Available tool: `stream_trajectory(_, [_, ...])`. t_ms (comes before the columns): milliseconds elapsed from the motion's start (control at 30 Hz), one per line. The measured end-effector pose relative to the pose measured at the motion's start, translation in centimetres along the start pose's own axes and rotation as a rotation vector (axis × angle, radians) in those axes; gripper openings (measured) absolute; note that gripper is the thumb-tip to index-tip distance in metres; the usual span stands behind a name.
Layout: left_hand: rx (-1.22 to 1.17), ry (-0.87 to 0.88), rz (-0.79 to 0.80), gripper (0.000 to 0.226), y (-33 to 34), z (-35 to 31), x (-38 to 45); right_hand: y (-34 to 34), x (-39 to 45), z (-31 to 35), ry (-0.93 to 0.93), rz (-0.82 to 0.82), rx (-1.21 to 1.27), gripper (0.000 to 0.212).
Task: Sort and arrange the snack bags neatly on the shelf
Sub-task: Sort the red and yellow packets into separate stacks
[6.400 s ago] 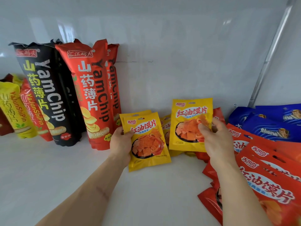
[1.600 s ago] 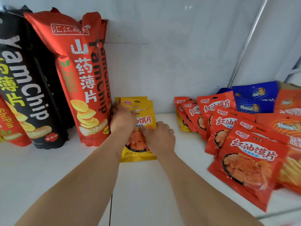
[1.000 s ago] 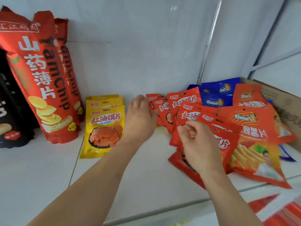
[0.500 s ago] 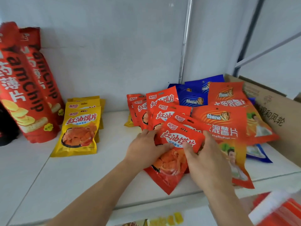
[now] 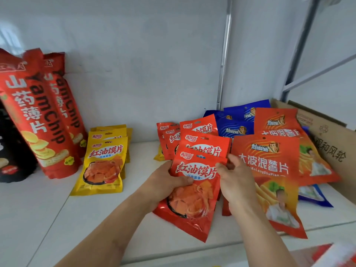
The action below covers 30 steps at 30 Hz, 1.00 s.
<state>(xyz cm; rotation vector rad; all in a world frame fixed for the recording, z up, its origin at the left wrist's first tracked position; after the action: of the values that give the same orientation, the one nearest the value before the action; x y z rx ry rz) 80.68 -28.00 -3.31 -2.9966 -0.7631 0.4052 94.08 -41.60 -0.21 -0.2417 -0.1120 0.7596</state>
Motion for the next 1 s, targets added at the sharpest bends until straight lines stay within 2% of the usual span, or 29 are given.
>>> stream_trajectory(167, [-0.321, 0.037, 0.089, 0.042, -2.1, 0.1, -0.8, 2.8, 1.2, 1.1, 0.01, 0.043, 0.171, 0.017])
stream_trajectory(333, [-0.423, 0.117, -0.012, 0.03, -4.2, 0.1, -0.8, 3.8, 2.6, 2.4, -0.03, 0.047, 0.061, 0.005])
stream_trajectory(467, [-0.485, 0.166, -0.208, 0.027, -7.0, 0.7, -0.3, 2.2, 2.9, 2.4, 0.01, -0.066, -0.508, 0.041])
stream_trajectory(533, [-0.479, 0.208, -0.29, 0.025, -8.3, 0.7, -0.1, 1.9, 2.6, 1.9, 0.066, -0.113, -0.678, 0.047])
stream_trajectory(600, [-0.435, 0.24, -0.346, 0.025, -8.9, 0.5, 0.0, 2.2, 2.5, 1.3, 0.116, -0.089, -0.772, 0.053])
stream_trajectory(733, [-0.349, 0.262, -0.476, 0.022, -9.4, 0.5, 0.0, 3.2, 2.6, 0.2, 0.182, -0.032, -0.841, 0.072])
stream_trajectory(1000, [-0.309, 0.236, -0.569, 0.02, -10.0, 0.8, 0.2, 3.4, 2.5, -0.3, 0.16, -0.149, -0.787, 0.107])
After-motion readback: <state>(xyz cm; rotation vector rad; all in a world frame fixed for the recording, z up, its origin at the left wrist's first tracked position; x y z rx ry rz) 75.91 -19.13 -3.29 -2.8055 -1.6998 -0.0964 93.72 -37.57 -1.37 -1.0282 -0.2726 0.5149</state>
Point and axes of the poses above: each hand's wrist, its own x-axis towards the middle knuckle, its own y-axis out of the palm, z = x × y, the point moved 4 cm from there along x, towards the middle knuckle, and after that the axes turned 14 degrees about z, right-handed, at the moved point
